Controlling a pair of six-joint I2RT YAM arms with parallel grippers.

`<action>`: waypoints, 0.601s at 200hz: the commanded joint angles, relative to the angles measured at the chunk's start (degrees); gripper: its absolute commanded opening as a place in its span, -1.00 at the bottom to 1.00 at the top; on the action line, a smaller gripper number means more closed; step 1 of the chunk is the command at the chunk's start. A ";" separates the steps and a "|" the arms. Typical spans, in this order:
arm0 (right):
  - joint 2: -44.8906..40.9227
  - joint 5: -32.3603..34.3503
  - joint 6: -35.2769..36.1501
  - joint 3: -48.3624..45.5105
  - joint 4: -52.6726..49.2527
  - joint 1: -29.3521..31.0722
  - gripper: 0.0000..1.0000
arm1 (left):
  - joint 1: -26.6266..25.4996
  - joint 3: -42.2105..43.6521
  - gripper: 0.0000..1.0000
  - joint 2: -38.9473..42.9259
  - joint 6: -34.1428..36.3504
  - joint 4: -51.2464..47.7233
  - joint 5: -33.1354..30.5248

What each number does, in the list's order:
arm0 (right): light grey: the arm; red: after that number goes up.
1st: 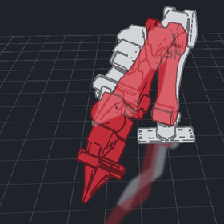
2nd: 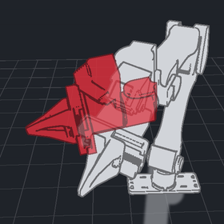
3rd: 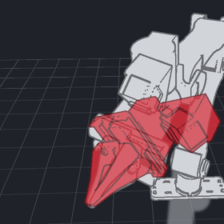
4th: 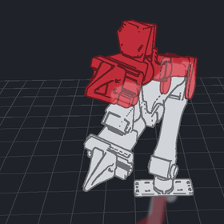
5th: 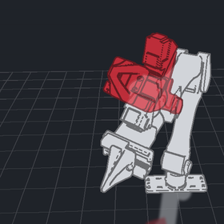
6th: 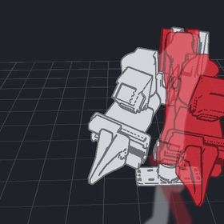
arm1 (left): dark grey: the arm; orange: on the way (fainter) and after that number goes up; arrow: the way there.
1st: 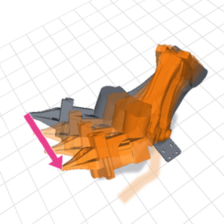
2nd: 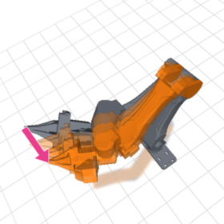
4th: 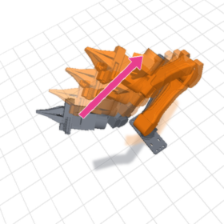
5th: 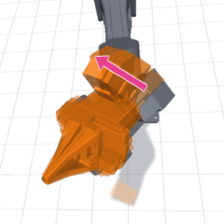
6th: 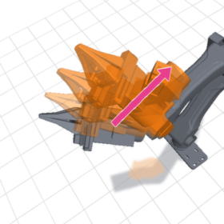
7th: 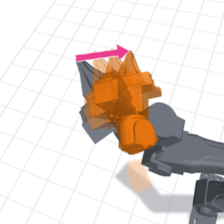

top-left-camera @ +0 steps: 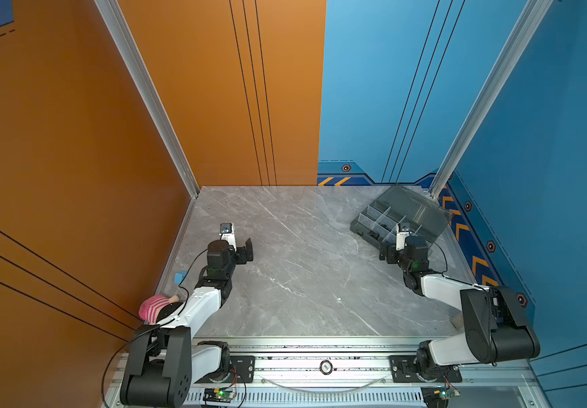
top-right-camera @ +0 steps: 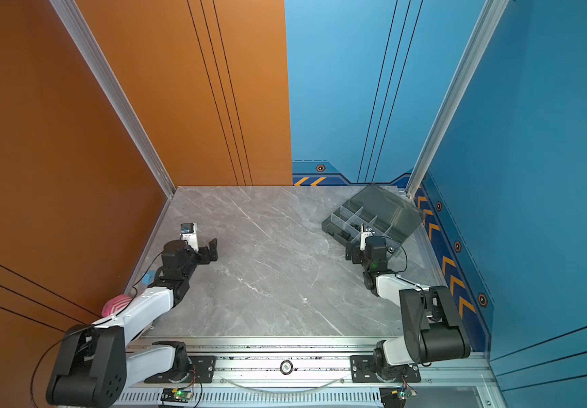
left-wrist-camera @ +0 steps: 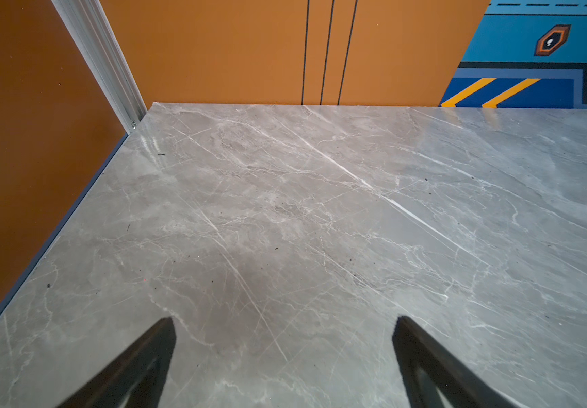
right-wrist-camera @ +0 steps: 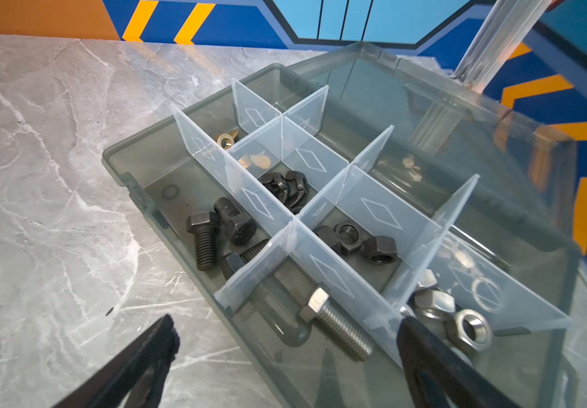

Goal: Sort the screws and nuts into containers

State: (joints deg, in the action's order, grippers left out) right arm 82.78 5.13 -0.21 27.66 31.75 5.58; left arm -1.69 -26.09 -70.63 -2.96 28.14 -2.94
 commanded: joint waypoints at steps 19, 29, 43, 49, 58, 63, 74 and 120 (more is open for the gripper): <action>1.79 4.31 -0.73 -4.26 12.35 -1.81 0.99 | 2.80 0.92 0.95 -3.25 -0.67 8.90 4.52; 2.35 4.15 -1.63 -4.34 12.91 -2.45 0.99 | 4.05 0.43 0.95 -3.88 -1.20 8.82 5.88; 3.70 3.58 -2.58 -4.55 14.36 -3.25 0.99 | 5.19 0.09 0.95 -4.84 -1.97 9.83 6.51; 4.23 3.52 -2.52 -4.46 14.71 -3.29 0.99 | 5.82 -0.17 0.95 -5.37 -2.43 9.84 7.22; 4.19 3.51 -2.49 -4.58 14.94 -3.30 0.99 | 6.49 -0.95 0.95 -5.42 -3.73 8.28 9.86; 4.14 3.64 -2.52 -4.64 14.87 -3.24 0.99 | 6.49 -1.19 0.95 -5.37 -4.06 7.23 10.73; 4.23 3.71 -2.51 -4.65 15.17 -3.26 0.99 | 6.27 -1.44 0.95 -5.70 -3.81 7.37 10.77; 4.62 5.88 -3.10 -5.51 16.86 -3.04 0.99 | 8.11 -1.00 0.95 -5.76 -4.63 7.57 9.13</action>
State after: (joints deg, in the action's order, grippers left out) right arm 86.80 8.54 -2.00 23.16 46.24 2.50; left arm 5.50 -26.57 -76.75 -6.59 35.18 6.28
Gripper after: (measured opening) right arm 0.995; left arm 0.976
